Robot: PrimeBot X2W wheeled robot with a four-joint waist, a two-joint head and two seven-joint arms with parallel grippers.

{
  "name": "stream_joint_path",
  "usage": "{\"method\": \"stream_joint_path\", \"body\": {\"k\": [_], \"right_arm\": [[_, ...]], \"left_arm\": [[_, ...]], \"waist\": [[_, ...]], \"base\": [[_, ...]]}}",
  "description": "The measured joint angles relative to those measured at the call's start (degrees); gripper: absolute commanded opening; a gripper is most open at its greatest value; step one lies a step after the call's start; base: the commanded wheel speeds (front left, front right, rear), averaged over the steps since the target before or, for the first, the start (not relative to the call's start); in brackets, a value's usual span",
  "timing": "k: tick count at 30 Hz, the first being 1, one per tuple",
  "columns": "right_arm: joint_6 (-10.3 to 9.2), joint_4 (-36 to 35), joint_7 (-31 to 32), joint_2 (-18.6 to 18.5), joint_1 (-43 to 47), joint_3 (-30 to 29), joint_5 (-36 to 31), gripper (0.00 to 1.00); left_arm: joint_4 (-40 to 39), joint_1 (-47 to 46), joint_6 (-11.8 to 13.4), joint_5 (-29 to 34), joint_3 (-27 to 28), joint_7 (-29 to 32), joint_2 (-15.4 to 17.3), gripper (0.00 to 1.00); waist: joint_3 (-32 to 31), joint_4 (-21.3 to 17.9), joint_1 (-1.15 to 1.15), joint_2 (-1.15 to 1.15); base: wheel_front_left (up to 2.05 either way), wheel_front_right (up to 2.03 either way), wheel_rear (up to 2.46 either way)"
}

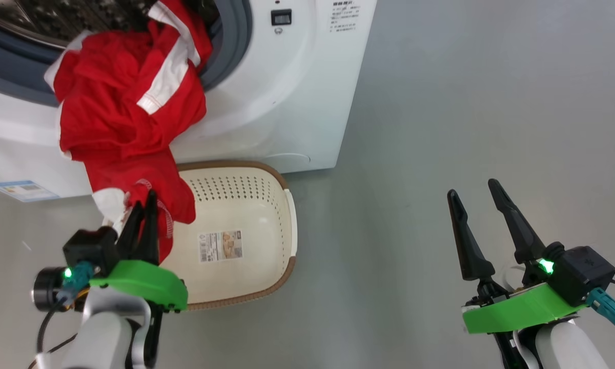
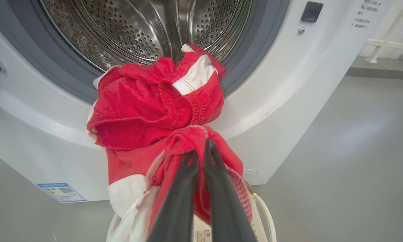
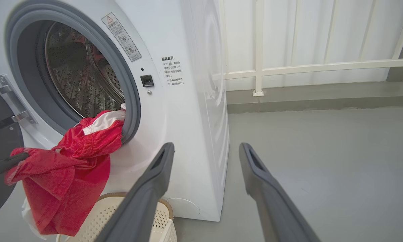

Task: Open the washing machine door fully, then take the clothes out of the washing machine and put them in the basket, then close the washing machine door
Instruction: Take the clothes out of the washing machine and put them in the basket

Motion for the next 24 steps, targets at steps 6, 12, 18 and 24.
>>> {"method": "stream_joint_path", "body": {"k": [6, 12, 18, 24], "right_arm": [[0.0, 0.04, 0.0, -0.01, -1.38, 0.47, 0.0, 1.0], [0.0, 0.09, 0.0, -0.01, -3.25, 1.48, -0.05, 1.0], [0.0, 0.08, 0.0, -0.03, -5.49, 2.07, -0.18, 1.0], [0.0, 0.07, 0.0, -0.05, -7.26, 2.78, -0.16, 1.0]], "left_arm": [[15.13, -6.72, -3.21, -1.07, -0.78, -1.88, -2.18, 0.0], [29.21, -13.94, -6.01, -1.3, -1.57, -3.53, -4.52, 0.0], [40.06, -20.23, -7.64, -1.37, -1.74, -4.08, -5.56, 0.0], [47.14, -24.25, -9.01, -1.44, -1.75, -4.49, -5.87, 0.0]], "waist": [[2.69, -0.3, 0.0, 0.0], [6.12, -0.73, 0.0, 0.0], [9.75, -1.4, 0.0, 0.0], [13.36, -2.41, 0.0, 0.0]], "base": [[0.0, 0.0, 0.0], [0.0, 0.0, 0.0], [0.0, 0.0, 0.0], [0.0, 0.0, 0.0]]}}
